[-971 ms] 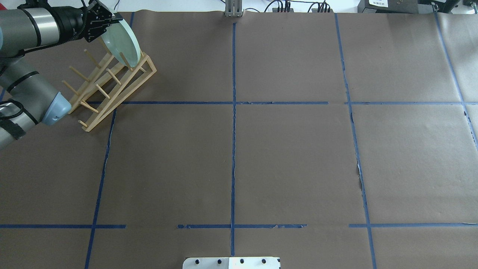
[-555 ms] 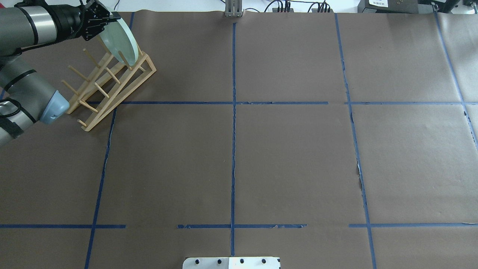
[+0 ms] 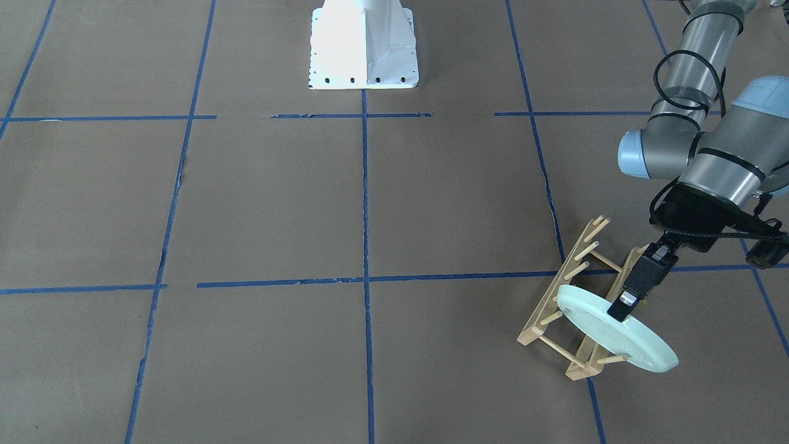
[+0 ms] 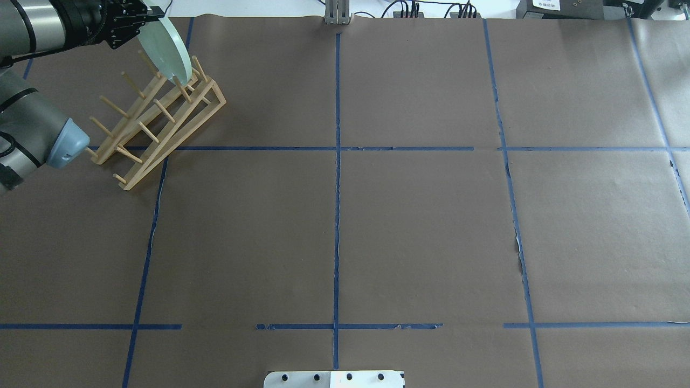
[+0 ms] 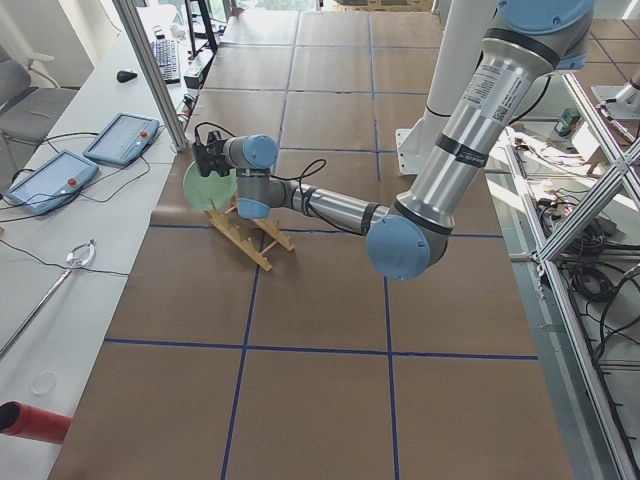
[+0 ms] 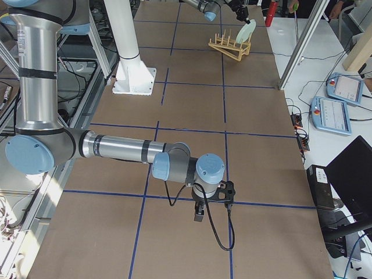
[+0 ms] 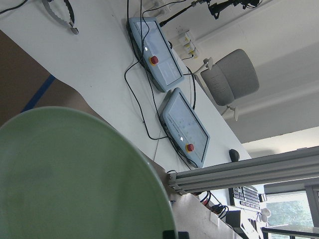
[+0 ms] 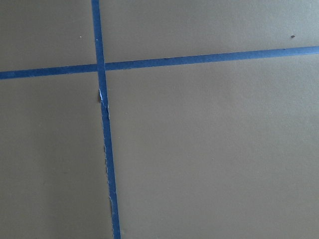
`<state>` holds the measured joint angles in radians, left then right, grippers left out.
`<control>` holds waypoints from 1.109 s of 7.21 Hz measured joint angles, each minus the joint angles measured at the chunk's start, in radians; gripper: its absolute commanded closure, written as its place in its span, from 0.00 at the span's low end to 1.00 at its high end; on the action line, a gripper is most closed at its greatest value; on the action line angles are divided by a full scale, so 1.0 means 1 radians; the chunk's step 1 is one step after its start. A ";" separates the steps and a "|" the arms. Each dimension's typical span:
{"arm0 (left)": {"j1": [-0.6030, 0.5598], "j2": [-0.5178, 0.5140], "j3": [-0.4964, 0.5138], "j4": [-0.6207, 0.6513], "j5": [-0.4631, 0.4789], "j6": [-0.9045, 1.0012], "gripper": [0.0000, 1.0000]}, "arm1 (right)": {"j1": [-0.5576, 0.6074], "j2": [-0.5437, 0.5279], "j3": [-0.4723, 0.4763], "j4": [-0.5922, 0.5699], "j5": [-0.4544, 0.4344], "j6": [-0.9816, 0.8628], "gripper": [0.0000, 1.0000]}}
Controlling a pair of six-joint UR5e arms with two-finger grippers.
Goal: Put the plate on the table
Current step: 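Close the left gripper on the green plate's rim, then lift the green plate up out of the wooden rack with the left gripper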
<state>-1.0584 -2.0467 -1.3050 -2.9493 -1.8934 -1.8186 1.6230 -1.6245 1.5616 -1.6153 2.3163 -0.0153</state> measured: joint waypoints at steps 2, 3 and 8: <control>-0.003 0.002 -0.012 -0.023 0.001 -0.085 1.00 | 0.000 0.000 0.000 0.000 0.000 0.000 0.00; -0.004 0.008 -0.015 -0.054 0.004 -0.137 1.00 | 0.000 0.000 0.000 0.000 0.000 0.000 0.00; -0.007 0.030 -0.017 -0.152 0.050 -0.292 1.00 | 0.000 0.000 0.000 0.000 0.000 0.000 0.00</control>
<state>-1.0650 -2.0163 -1.3218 -3.1013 -1.8438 -2.1103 1.6229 -1.6245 1.5616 -1.6153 2.3163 -0.0153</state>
